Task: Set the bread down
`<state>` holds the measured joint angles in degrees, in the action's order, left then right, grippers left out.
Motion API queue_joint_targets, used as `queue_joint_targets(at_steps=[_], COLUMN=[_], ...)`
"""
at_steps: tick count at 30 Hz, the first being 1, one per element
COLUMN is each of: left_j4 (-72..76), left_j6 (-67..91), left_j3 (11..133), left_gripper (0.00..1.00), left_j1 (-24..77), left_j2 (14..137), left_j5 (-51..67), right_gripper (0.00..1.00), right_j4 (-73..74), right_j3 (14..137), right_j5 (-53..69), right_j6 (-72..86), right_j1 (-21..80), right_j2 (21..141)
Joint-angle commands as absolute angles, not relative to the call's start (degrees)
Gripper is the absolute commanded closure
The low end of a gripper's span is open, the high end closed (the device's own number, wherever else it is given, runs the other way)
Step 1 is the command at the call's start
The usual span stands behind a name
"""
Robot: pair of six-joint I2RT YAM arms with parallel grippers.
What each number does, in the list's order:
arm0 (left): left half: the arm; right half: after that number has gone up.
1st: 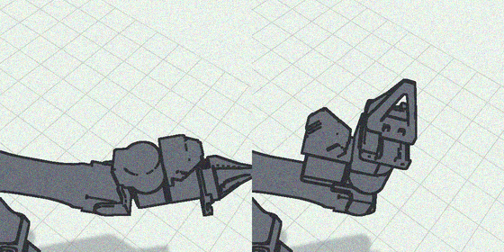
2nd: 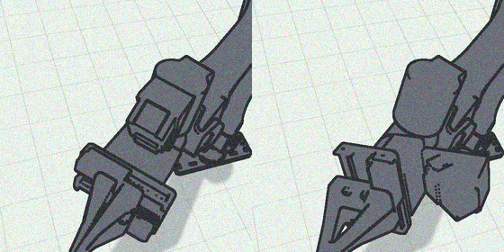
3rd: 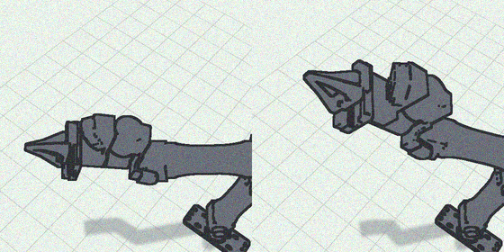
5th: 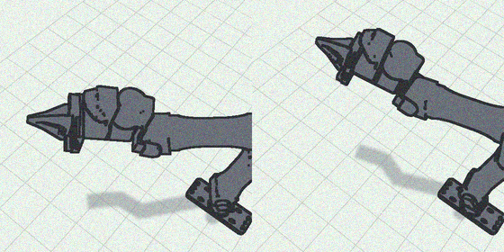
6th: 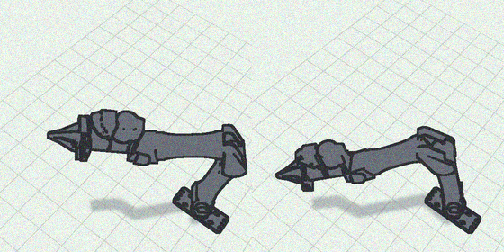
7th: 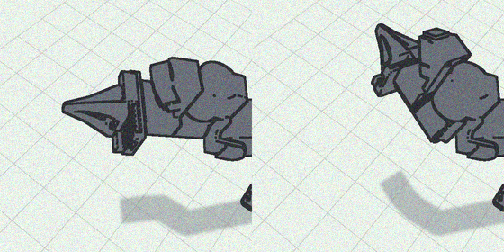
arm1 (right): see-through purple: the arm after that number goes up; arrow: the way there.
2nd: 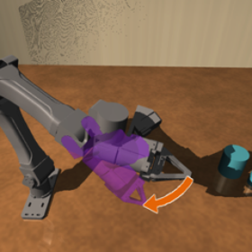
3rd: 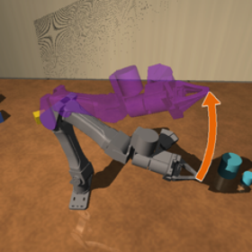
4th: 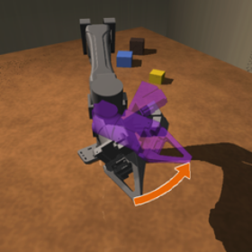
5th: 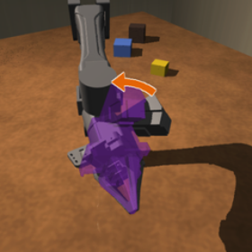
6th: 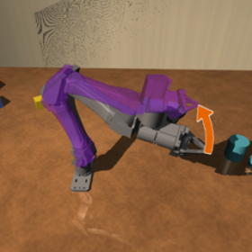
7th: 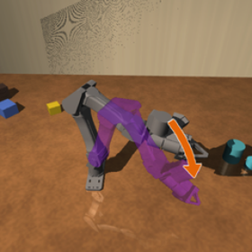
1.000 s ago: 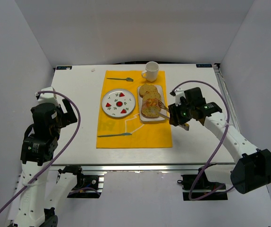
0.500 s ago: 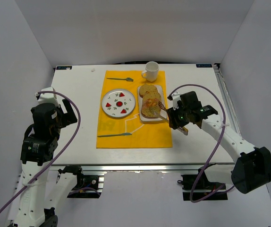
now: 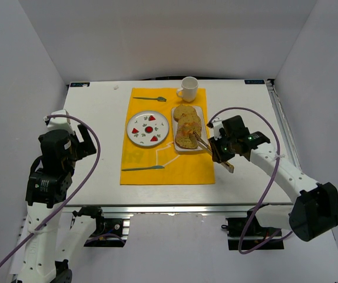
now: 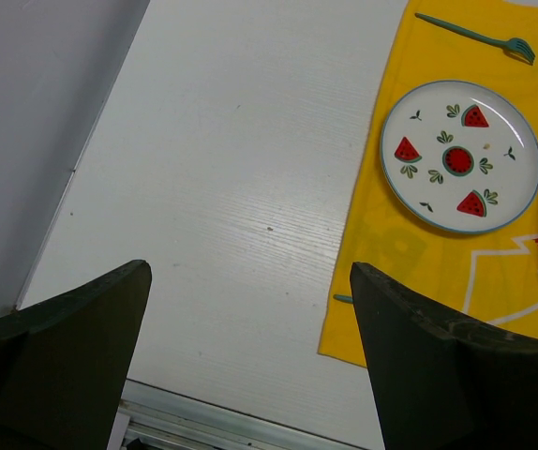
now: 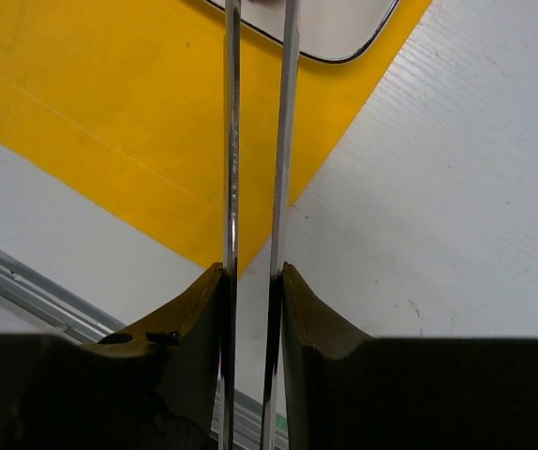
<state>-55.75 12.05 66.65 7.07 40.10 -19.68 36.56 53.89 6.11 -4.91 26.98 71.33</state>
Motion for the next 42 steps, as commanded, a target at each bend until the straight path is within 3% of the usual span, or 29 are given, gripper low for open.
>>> queue_joint_targets(at_steps=[1,5,16,30,42], left_j4=[-56.2,-56.2,-55.5,-55.8,-56.2], left_j6=[12.0,12.0,12.1,12.3,12.3], left_j3=[66.1,65.9,66.1,69.5,68.9], left_gripper=[0.02,0.02,0.02,0.02,0.02], left_j1=[7.1,7.1,7.1,7.1,7.1], left_j2=[39.5,39.3,39.8,41.7,42.2], left_j5=[-20.1,-20.1,-19.7,-21.0,-22.2], right_gripper=[0.94,1.0,1.0,1.0,1.0], right_j4=[38.7,41.3,49.7,35.9,35.2], right_j3=[57.2,59.3,72.0,88.9,91.6], right_j5=[6.9,6.5,12.2,15.7,18.1], right_j6=[-4.2,-2.3,5.5,18.5,17.2], right_j1=[27.6,27.6,28.6,38.3,38.6], right_j2=[69.3,67.2,67.2,96.3,105.8])
